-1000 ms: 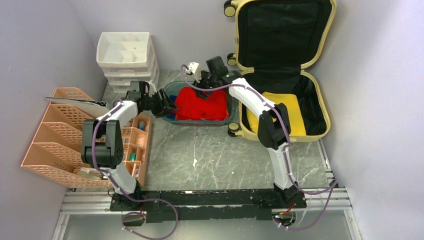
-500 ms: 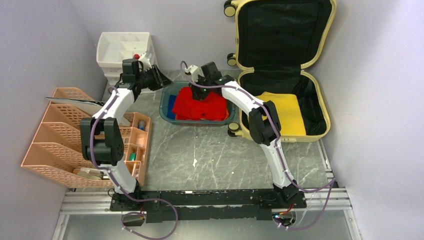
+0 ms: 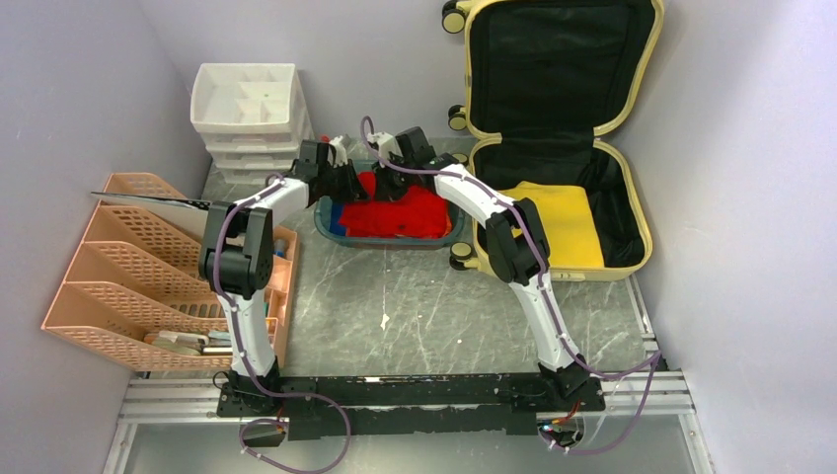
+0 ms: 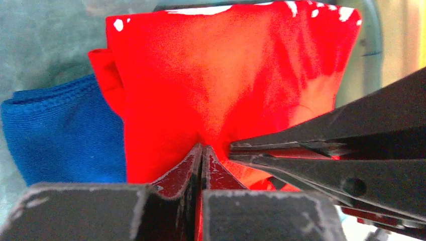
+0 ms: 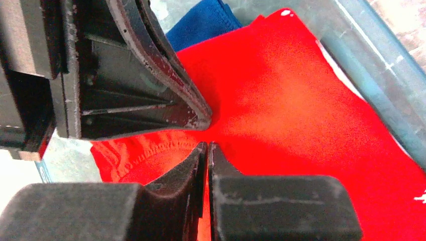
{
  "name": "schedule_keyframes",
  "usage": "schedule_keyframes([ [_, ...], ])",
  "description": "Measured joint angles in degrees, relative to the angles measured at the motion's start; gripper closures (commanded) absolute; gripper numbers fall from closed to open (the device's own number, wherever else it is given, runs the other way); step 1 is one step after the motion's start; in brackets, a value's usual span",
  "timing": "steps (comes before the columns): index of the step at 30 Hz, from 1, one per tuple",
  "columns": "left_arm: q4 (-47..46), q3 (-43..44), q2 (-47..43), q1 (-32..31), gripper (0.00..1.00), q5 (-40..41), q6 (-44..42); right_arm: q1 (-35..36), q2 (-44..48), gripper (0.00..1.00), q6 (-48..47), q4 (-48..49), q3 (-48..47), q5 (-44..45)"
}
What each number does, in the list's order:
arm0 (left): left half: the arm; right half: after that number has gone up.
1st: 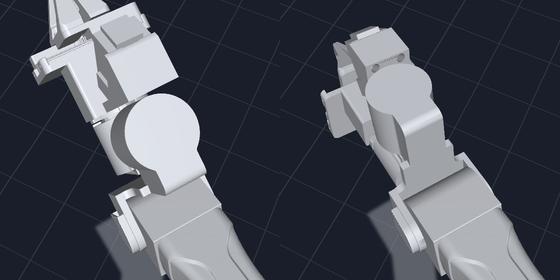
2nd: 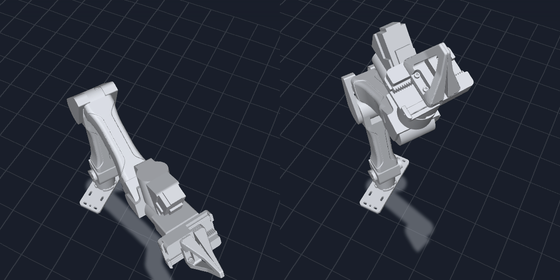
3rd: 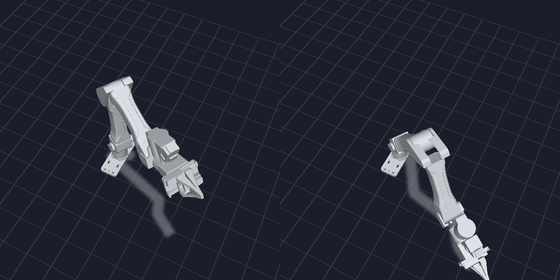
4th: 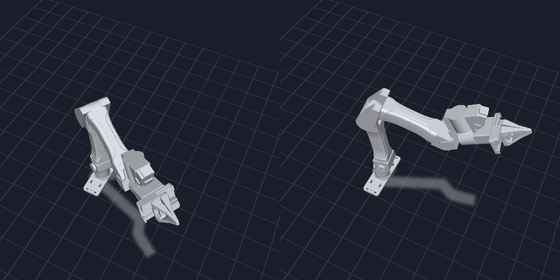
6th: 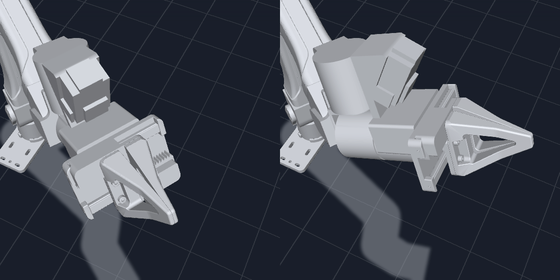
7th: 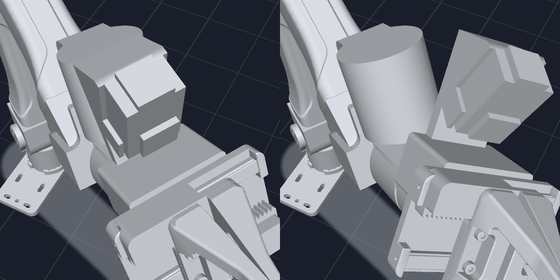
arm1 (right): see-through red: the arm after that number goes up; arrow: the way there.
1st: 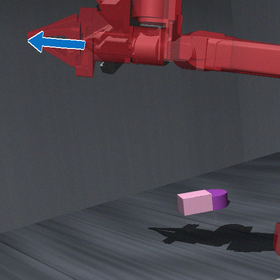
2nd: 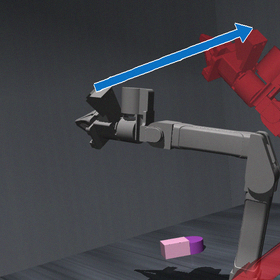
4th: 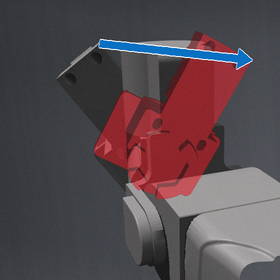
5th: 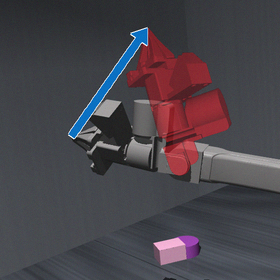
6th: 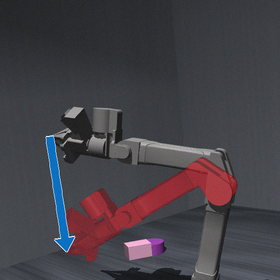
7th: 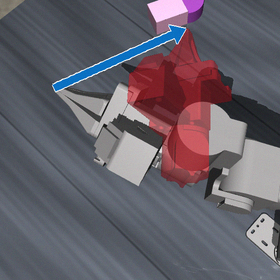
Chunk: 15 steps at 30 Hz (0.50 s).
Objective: Open, take out, and arrange the luggage
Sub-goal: Place the clothes in the bin.
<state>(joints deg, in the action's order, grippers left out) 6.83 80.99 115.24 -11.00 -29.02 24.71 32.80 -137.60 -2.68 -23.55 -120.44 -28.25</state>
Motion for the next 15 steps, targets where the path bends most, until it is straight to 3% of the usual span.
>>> schedule_keyframes([
  [5,1.5,-0.5,0.0,-1.1,0.91,6.2,-3.3,-0.3,0.0,0.92,-0.8,-1.3,0.4,-0.4],
  [10,1.4,-0.5,0.0,-0.9,0.76,5.1,-3.8,-0.5,0.0,0.91,-2.2,-3.6,0.4,-0.6],
  [15,-0.9,-0.9,-0.7,0.6,0.68,-0.1,-1.7,-0.8,1.3,0.78,-4.2,-6.4,0.4,-0.9],
])
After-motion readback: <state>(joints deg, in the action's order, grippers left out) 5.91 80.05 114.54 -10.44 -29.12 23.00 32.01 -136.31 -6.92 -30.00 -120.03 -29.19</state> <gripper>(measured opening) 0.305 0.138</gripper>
